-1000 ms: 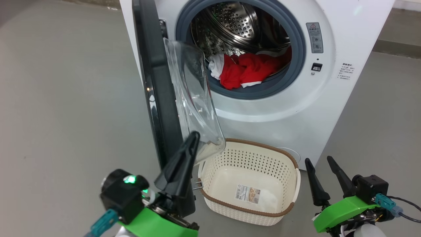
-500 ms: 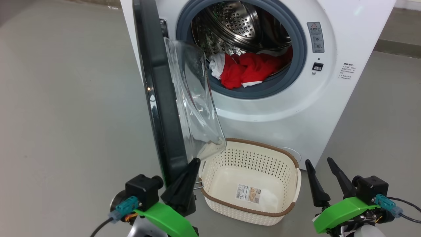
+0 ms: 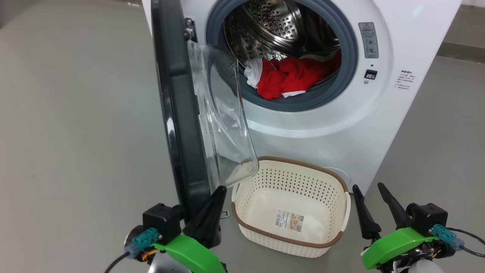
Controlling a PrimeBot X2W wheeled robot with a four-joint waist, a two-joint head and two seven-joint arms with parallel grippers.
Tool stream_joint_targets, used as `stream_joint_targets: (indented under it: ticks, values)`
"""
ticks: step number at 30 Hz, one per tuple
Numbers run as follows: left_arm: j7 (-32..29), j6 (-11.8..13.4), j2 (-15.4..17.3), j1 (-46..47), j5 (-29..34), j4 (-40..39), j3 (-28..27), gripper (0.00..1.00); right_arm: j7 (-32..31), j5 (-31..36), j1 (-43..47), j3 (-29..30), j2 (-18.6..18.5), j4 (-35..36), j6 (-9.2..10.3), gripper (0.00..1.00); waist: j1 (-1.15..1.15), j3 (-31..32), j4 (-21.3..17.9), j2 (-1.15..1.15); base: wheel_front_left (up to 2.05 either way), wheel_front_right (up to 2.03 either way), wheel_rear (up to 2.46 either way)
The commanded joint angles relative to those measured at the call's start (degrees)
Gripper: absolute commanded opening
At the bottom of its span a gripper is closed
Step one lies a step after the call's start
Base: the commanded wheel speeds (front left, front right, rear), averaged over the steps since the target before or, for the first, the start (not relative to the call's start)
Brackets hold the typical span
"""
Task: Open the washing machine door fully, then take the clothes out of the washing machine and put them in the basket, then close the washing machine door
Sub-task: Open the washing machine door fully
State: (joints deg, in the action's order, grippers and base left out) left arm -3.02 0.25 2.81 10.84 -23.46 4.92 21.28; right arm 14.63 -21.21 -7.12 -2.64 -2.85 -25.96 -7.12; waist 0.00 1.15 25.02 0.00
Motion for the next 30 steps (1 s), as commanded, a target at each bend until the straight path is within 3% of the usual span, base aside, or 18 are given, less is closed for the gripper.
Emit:
stream_joint_targets:
  ticks: [1,12,30]
  values:
    - [-0.01,1.78,1.20,0.18,-0.25,-1.84,-3.34,0.00,0.37,-0.39,-1.07,-1.10,-0.03,1.08,-0.36,1.00,0.00,-0.37,0.73,0.00,0.00,0.00,0.00]
    - [0.50,4.79,2.68,-1.98,-0.51,-4.95,-6.14,0.00,0.37,0.02,-1.63,-1.16,-0.03,0.72,-0.36,1.00,0.00,-1.50,3.75,0.00,0.00,0.00,0.00]
    - [2.33,9.71,7.00,-4.03,-1.69,-6.71,-14.58,0.00,0.37,2.34,-2.34,-1.57,-0.03,0.42,-0.36,1.00,0.00,-4.01,4.41,0.00,0.00,0.00,0.00]
